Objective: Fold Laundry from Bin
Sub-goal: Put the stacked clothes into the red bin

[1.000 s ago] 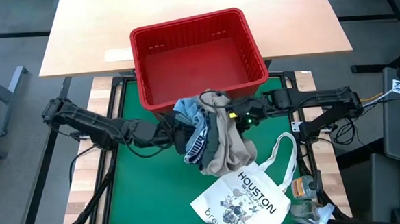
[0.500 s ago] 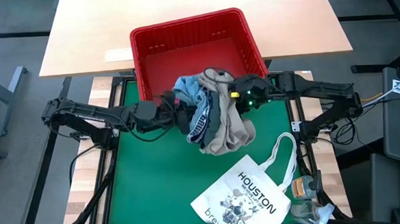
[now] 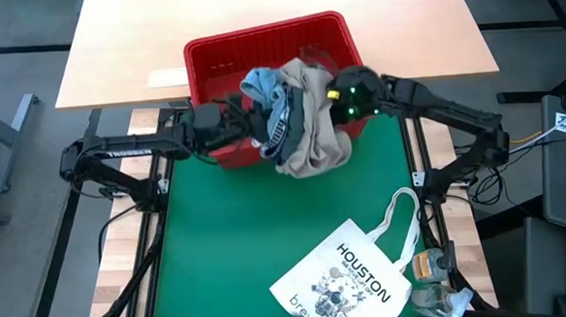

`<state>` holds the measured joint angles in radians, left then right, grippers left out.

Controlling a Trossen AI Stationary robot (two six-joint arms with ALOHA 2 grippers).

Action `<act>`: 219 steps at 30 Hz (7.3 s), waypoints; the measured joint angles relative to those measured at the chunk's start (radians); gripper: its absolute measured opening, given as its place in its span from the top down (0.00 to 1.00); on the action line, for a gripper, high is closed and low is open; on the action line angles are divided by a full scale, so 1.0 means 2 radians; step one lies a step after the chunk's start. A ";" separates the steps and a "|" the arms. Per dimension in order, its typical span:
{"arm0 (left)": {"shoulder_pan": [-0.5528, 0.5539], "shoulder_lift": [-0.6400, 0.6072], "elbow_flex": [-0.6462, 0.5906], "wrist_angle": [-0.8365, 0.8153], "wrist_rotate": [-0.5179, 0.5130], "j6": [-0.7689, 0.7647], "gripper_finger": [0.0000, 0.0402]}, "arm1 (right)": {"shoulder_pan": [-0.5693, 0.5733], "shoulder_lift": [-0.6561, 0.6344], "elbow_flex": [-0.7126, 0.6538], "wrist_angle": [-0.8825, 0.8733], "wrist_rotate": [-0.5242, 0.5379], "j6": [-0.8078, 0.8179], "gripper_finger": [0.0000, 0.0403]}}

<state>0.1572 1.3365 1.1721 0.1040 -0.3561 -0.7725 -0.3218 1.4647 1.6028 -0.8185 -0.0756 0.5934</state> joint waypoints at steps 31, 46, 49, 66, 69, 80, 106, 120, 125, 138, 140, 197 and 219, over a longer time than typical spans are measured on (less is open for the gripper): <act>0.240 0.097 -0.002 -0.016 0.077 -0.001 0.99 | -0.204 0.150 0.000 0.227 -0.066 -0.027 0.97; 0.295 0.163 -0.002 -0.126 0.068 0.054 0.99 | -0.244 0.267 0.001 0.233 -0.069 -0.053 0.95; 0.301 0.164 -0.002 -0.149 0.046 0.069 0.97 | -0.244 0.277 0.001 0.234 -0.061 -0.052 0.95; 0.327 0.152 -0.002 -0.166 0.040 0.174 0.73 | -0.245 0.286 0.002 0.230 -0.059 -0.101 0.85; 0.328 0.139 -0.002 -0.167 0.034 0.198 0.72 | -0.245 0.286 0.002 0.230 -0.058 -0.105 0.74; 0.330 0.064 -0.002 -0.178 -0.010 0.260 0.76 | -0.265 0.257 0.001 0.216 -0.039 -0.146 0.56; 0.314 0.048 -0.002 -0.157 0.196 0.259 0.77 | -0.238 0.143 0.001 0.271 -0.037 -0.183 0.56; 0.319 0.176 -0.002 -0.072 0.115 0.261 0.77 | -0.209 0.259 0.000 0.296 0.052 -0.249 0.56; 0.340 0.214 -0.002 -0.068 0.111 0.261 0.77 | -0.222 0.301 0.001 0.300 0.059 -0.248 0.56; 0.346 0.240 -0.002 -0.058 0.109 0.261 0.77 | -0.225 0.311 0.000 0.322 0.054 -0.247 0.56; 0.346 0.230 -0.002 -0.052 0.109 0.261 0.77 | -0.226 0.298 -0.001 0.322 0.055 -0.248 0.56; 0.243 0.120 -0.032 -0.209 0.144 0.339 0.77 | -0.140 0.276 0.080 0.154 0.021 -0.327 0.56; 0.236 0.120 -0.032 -0.208 0.144 0.339 0.77 | -0.196 0.381 0.094 0.420 0.052 -0.300 0.56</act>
<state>0.6287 1.5772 1.1084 -0.3112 -0.0676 -0.0940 -0.7129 2.2272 1.7905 0.0215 0.0293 -0.0058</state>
